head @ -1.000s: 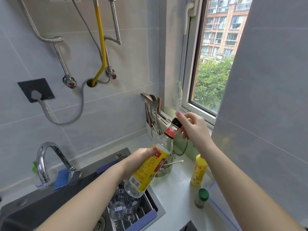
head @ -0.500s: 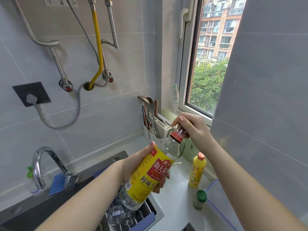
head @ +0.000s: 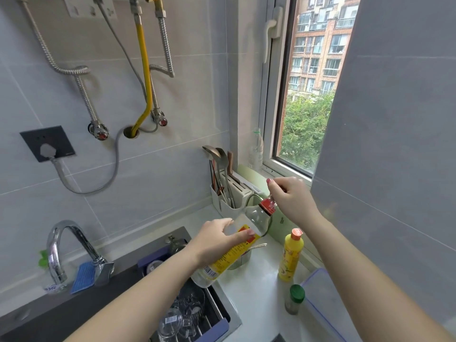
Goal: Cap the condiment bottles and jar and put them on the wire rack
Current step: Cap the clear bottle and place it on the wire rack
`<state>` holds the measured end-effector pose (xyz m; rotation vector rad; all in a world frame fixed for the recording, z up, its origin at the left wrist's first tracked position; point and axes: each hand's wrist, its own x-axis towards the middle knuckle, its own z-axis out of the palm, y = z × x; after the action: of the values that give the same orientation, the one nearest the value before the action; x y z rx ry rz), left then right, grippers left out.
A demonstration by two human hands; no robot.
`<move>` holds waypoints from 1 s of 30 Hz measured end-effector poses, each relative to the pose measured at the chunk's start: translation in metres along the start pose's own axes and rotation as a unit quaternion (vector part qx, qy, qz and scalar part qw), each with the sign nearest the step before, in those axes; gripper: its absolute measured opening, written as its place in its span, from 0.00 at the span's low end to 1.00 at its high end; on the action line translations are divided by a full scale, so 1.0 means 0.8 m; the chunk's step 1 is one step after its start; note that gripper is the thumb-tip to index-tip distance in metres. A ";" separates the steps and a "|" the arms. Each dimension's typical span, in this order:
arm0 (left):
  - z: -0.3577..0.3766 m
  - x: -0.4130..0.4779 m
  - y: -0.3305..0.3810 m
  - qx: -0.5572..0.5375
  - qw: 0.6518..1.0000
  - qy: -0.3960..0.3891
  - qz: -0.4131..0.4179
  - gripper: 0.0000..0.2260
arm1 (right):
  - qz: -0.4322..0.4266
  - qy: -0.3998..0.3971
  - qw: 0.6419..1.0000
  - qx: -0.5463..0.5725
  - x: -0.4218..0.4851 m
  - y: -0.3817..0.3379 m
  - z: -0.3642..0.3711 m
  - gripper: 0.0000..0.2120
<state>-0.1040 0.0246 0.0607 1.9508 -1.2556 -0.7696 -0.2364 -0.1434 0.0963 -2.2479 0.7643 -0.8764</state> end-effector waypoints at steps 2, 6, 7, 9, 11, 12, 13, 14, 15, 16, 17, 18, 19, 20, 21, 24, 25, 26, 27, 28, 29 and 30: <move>0.002 -0.003 0.003 0.105 0.991 0.083 0.013 0.33 | 0.018 0.011 0.997 -0.075 -0.001 0.000 0.000 0.24; 0.007 -0.003 0.002 0.284 0.939 0.190 0.037 0.33 | 0.090 -0.001 0.978 -0.190 -0.002 -0.006 0.003 0.22; 0.009 -0.005 0.003 0.304 0.930 0.202 0.040 0.33 | 0.108 -0.009 0.974 -0.198 -0.001 -0.005 0.005 0.21; 0.011 -0.006 0.000 0.334 0.916 0.217 0.042 0.33 | 0.149 -0.031 0.968 -0.201 -0.001 -0.001 0.010 0.19; 0.012 -0.007 -0.006 0.359 0.905 0.224 0.041 0.34 | 0.183 -0.051 0.961 -0.201 -0.001 0.002 0.013 0.16; 0.013 -0.008 -0.008 0.368 0.901 0.225 0.041 0.35 | 0.194 -0.059 0.959 -0.200 -0.001 0.004 0.015 0.16; 0.013 -0.007 -0.010 0.372 0.900 0.223 0.039 0.35 | 0.197 -0.065 0.958 -0.196 -0.001 0.006 0.016 0.16; 0.013 -0.007 -0.010 0.370 0.902 0.220 0.035 0.35 | 0.194 -0.071 0.960 -0.189 -0.001 0.006 0.018 0.19; 0.013 -0.006 -0.011 0.364 0.905 0.217 0.030 0.35 | 0.187 -0.075 0.964 -0.172 -0.001 0.006 0.018 0.22; 0.012 -0.005 -0.012 0.349 0.913 0.211 0.021 0.35 | 0.175 -0.075 0.971 -0.141 0.000 0.005 0.018 0.25; 0.010 -0.004 -0.013 0.322 0.926 0.198 0.002 0.36 | 0.161 -0.067 0.980 -0.096 -0.001 0.005 0.016 0.28; 0.006 -0.002 -0.014 0.275 0.945 0.176 -0.019 0.36 | 0.145 -0.050 0.987 -0.046 -0.001 0.002 0.013 0.31; 0.001 -0.002 -0.015 0.205 0.967 0.147 -0.035 0.34 | 0.125 -0.030 0.992 0.000 -0.003 0.000 0.009 0.32; -0.004 -0.003 -0.014 0.124 0.985 0.110 -0.043 0.31 | 0.105 -0.013 0.994 0.036 -0.004 -0.003 0.005 0.31; -0.009 -0.003 -0.015 0.047 0.996 0.068 -0.044 0.29 | 0.085 0.000 0.994 0.062 -0.004 -0.004 0.002 0.30; -0.021 -0.005 -0.015 -0.130 0.986 -0.067 -0.077 0.35 | 0.025 0.011 0.994 0.106 -0.006 -0.008 -0.002 0.25; -0.024 -0.005 -0.016 -0.171 0.974 -0.115 -0.094 0.37 | 0.008 0.012 0.993 0.118 -0.007 -0.011 -0.003 0.24; -0.026 -0.006 -0.016 -0.208 0.958 -0.162 -0.110 0.38 | -0.010 0.016 0.992 0.125 -0.007 -0.012 -0.003 0.25; -0.027 -0.006 -0.017 -0.246 0.939 -0.204 -0.127 0.39 | -0.033 0.023 0.991 0.131 -0.008 -0.012 -0.003 0.24; -0.028 -0.007 -0.017 -0.284 0.917 -0.241 -0.141 0.39 | -0.057 0.032 0.988 0.138 -0.009 -0.012 -0.003 0.23; -0.028 -0.008 -0.017 -0.315 0.898 -0.268 -0.151 0.39 | -0.082 0.040 0.985 0.146 -0.011 -0.013 -0.002 0.22; -0.028 -0.008 -0.017 -0.336 0.883 -0.290 -0.155 0.38 | -0.103 0.044 0.981 0.156 -0.013 -0.014 -0.002 0.21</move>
<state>-0.0822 0.0398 0.0640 1.3769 -0.7962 -1.7826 -0.2407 -0.1296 0.1008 -2.0416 0.4016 -1.1172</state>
